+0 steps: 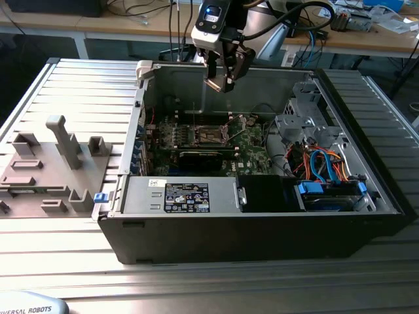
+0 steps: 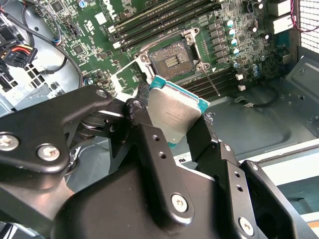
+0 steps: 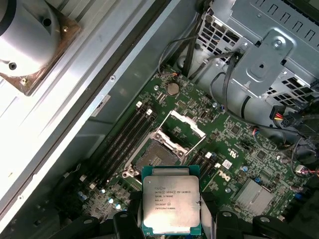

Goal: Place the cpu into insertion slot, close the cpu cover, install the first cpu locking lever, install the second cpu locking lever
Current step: 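Place the cpu into insertion slot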

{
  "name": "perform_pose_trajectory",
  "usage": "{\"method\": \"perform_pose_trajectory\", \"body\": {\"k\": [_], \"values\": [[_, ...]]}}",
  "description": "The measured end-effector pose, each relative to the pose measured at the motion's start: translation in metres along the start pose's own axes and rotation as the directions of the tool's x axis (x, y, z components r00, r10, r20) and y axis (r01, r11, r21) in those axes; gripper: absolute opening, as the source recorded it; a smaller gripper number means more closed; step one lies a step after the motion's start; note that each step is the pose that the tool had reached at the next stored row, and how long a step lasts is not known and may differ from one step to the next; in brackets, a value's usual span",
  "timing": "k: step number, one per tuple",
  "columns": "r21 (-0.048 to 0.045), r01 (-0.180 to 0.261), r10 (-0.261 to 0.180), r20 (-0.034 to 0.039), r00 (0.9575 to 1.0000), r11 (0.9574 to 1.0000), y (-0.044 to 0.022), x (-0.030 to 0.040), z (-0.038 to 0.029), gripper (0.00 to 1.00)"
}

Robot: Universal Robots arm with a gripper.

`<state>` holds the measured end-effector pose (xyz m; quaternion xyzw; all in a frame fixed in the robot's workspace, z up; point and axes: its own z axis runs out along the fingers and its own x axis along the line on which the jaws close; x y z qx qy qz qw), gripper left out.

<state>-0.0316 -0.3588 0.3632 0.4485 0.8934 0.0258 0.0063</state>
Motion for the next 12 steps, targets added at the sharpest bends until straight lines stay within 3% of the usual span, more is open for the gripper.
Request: {"method": "perform_pose_trajectory", "body": {"k": [12], "values": [[-0.0001, -0.007, 0.007, 0.0004, 1.0, 1.0, 0.0, 0.0, 0.0, 0.54]]}}
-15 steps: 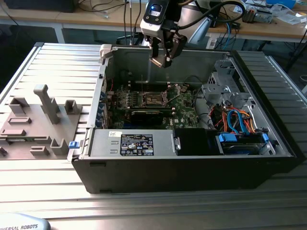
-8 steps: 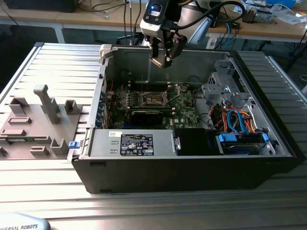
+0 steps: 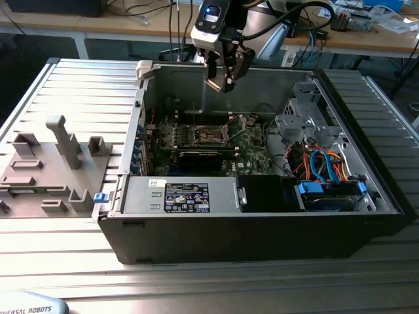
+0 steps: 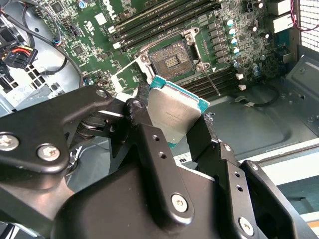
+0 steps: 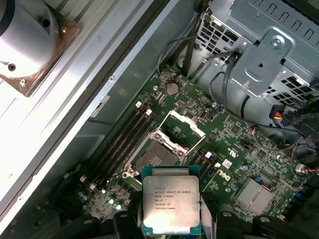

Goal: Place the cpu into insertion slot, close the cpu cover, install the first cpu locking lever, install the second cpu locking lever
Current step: 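Place the cpu into insertion slot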

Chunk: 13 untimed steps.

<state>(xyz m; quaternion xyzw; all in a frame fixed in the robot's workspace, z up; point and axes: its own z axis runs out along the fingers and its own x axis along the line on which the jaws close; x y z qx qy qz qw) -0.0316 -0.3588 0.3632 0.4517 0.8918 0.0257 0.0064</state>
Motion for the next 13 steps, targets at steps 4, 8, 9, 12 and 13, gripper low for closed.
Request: {"method": "perform_pose_trajectory", "body": {"k": [4, 8, 9, 12, 13], "values": [[0.0, -0.002, 0.002, 0.0002, 1.0, 1.0, 0.0, 0.0, 0.0, 0.54], [-0.0001, -0.005, 0.005, 0.0003, 1.0, 1.0, 0.0, 0.0, 0.0, 0.54], [-0.0001, -0.005, 0.005, 0.0003, 1.0, 1.0, 0.0, 0.0, 0.0, 0.54], [-0.0001, -0.007, 0.007, 0.0004, 1.0, 1.0, 0.0, 0.0, 0.0, 0.54], [-0.0001, -0.008, 0.008, 0.0004, 1.0, 1.0, 0.0, 0.0, 0.0, 0.54]]}}
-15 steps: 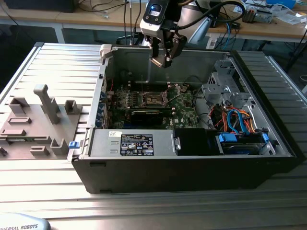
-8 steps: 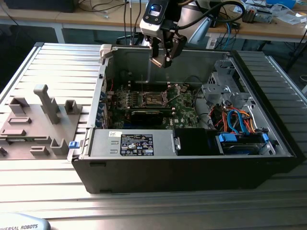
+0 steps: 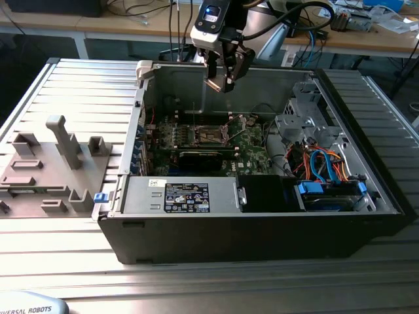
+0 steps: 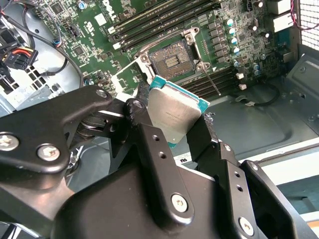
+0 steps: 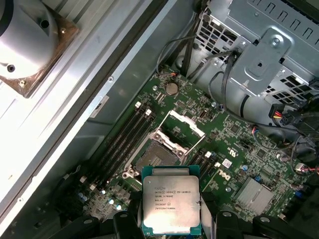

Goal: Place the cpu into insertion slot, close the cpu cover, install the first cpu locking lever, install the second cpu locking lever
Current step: 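Place the cpu into insertion slot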

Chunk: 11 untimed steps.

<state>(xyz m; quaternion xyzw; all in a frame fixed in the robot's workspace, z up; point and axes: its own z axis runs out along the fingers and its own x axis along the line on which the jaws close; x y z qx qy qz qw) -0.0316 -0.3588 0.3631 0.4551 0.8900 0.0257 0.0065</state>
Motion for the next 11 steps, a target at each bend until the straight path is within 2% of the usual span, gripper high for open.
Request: {"method": "perform_pose_trajectory", "body": {"k": [11], "values": [[-0.0001, -0.007, 0.007, 0.0004, 1.0, 1.0, 0.0, 0.0, 0.0, 0.54]]}}
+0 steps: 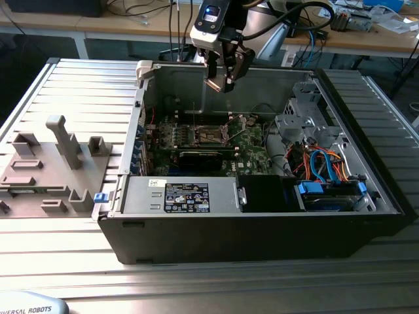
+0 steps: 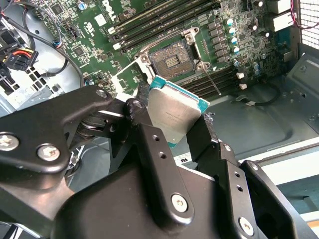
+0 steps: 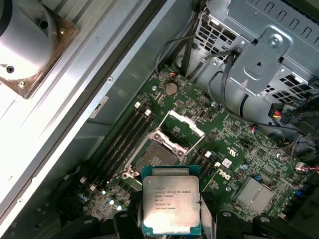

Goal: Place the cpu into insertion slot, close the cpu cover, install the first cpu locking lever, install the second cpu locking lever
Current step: 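Place the cpu into insertion slot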

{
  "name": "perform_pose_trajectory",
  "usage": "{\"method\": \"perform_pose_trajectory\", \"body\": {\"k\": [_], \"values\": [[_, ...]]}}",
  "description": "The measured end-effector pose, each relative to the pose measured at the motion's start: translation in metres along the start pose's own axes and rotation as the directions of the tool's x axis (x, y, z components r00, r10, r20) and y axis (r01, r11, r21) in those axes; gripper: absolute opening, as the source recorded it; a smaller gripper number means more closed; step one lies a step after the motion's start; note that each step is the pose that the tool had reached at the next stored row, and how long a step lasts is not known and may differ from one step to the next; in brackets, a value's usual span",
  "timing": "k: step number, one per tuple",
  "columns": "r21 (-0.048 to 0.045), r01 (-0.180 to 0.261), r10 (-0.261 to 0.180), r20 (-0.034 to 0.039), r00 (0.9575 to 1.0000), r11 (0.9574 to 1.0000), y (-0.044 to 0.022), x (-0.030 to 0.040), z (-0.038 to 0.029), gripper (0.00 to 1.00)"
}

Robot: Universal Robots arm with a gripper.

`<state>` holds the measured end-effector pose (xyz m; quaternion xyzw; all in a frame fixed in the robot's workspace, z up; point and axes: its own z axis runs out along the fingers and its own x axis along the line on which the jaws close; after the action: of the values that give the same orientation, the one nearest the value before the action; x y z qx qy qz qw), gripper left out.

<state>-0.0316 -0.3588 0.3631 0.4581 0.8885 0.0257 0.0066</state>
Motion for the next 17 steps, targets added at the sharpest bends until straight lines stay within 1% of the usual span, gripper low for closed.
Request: {"method": "perform_pose_trajectory", "body": {"k": [17], "values": [[-0.0001, -0.008, 0.008, 0.0004, 1.0, 1.0, 0.0, 0.0, 0.0, 0.54]]}}
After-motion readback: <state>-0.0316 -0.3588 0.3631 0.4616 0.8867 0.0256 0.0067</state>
